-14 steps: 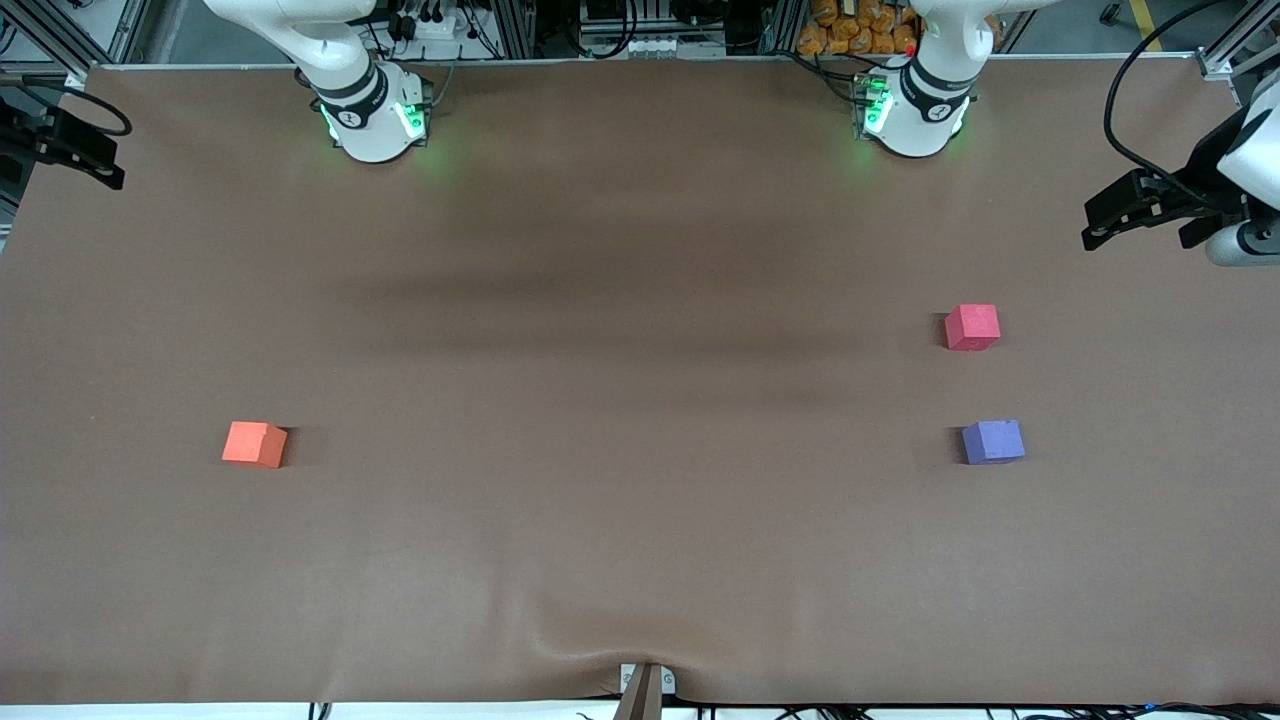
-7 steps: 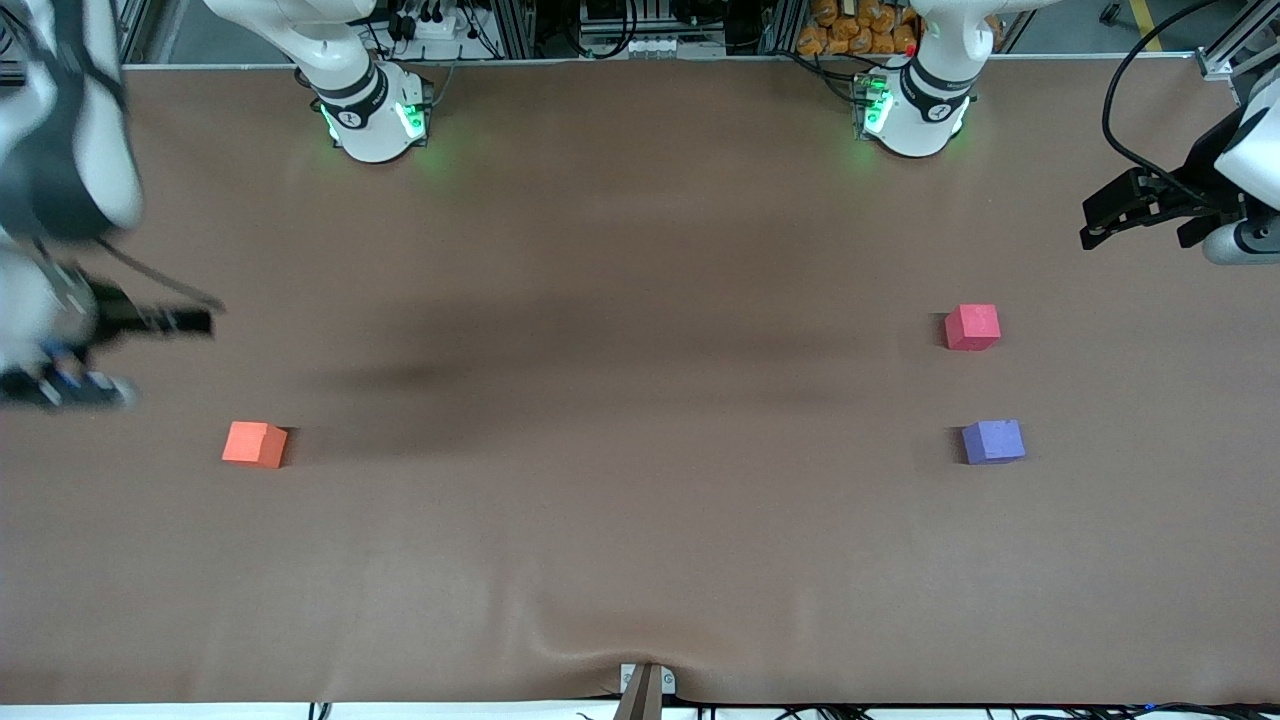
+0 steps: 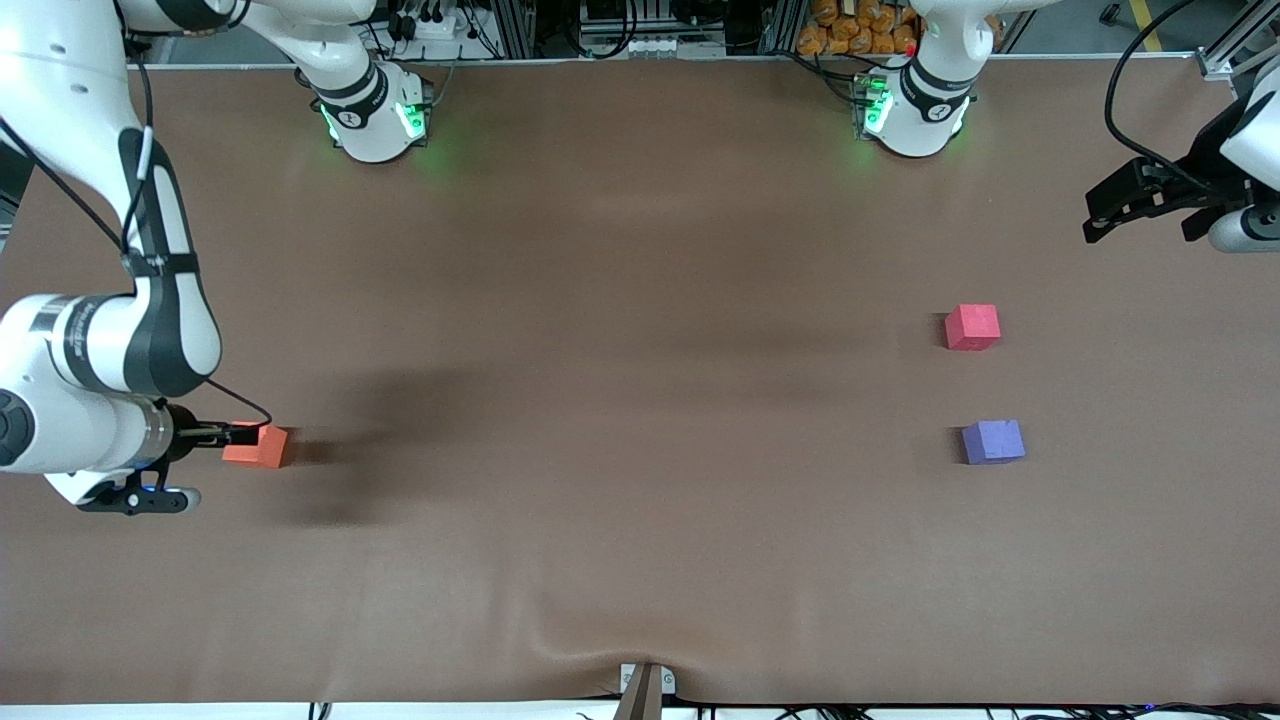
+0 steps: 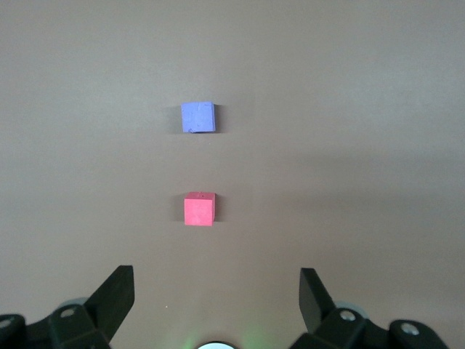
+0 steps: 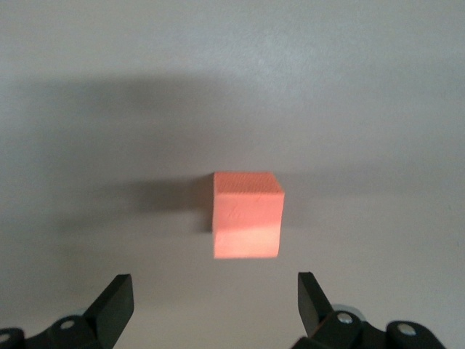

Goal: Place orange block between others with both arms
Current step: 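Reach the right gripper down over the orange block, then close the right gripper on the orange block and lift it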

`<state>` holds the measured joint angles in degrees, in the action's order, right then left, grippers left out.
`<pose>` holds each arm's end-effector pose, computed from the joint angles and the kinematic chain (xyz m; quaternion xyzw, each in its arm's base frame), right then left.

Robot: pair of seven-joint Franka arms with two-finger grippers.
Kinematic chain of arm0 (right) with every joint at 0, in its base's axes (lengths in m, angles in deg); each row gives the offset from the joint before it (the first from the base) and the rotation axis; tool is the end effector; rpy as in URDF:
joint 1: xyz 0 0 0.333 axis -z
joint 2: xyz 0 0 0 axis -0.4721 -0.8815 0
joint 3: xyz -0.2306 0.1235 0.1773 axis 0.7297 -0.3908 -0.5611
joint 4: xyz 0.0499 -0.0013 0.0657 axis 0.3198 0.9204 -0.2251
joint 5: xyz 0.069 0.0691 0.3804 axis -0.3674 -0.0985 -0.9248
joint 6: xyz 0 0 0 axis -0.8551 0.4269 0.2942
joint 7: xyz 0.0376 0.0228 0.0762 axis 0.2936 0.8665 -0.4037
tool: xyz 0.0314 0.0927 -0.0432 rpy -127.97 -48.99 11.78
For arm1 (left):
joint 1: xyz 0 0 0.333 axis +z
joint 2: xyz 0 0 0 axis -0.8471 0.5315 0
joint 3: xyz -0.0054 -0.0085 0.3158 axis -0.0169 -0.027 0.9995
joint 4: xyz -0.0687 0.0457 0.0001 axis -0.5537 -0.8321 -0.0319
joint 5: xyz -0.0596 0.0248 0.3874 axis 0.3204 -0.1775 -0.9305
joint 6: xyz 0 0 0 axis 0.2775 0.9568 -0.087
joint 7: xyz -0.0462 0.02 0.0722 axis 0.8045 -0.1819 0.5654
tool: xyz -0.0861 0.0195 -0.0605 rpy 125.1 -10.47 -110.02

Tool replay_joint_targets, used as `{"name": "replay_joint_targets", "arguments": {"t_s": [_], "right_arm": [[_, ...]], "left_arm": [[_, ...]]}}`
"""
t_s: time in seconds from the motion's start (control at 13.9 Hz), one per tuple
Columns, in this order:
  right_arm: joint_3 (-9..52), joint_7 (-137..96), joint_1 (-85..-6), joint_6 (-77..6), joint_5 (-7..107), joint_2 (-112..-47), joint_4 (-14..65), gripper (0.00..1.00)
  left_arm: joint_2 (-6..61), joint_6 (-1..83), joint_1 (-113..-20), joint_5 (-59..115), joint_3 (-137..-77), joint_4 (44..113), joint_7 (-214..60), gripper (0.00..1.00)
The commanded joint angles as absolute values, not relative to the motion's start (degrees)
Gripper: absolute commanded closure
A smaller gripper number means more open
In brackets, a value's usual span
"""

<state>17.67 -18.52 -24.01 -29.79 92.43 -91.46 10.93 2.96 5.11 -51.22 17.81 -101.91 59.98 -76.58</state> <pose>0.6888 -0.0762 0.3029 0.9945 -0.0057 -0.0934 0.0461 0.5411 -0.0607 0.6703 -0.9999 -0.0009 0.0088 0.0068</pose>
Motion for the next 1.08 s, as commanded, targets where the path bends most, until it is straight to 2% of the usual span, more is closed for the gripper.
{"name": "replay_joint_targets", "arguments": {"t_s": [0.0,0.22,1.0], "right_arm": [[16.8,-21.8,-21.2,-36.0,92.2,-94.0,13.1,0.0],[16.8,-21.7,-20.8,-42.4,91.5,-94.0,17.6,0.0],[16.9,-22.0,-19.2,-44.7,88.7,-96.6,19.3,0.0]], "left_arm": [[2.2,4.4,-51.0,17.3,-102.0,60.2,-77.3,0.0],[2.3,4.4,-51.0,17.2,-102.0,60.2,-77.7,0.0],[2.0,4.4,-50.6,16.8,-101.5,60.1,-77.7,0.0]]}}
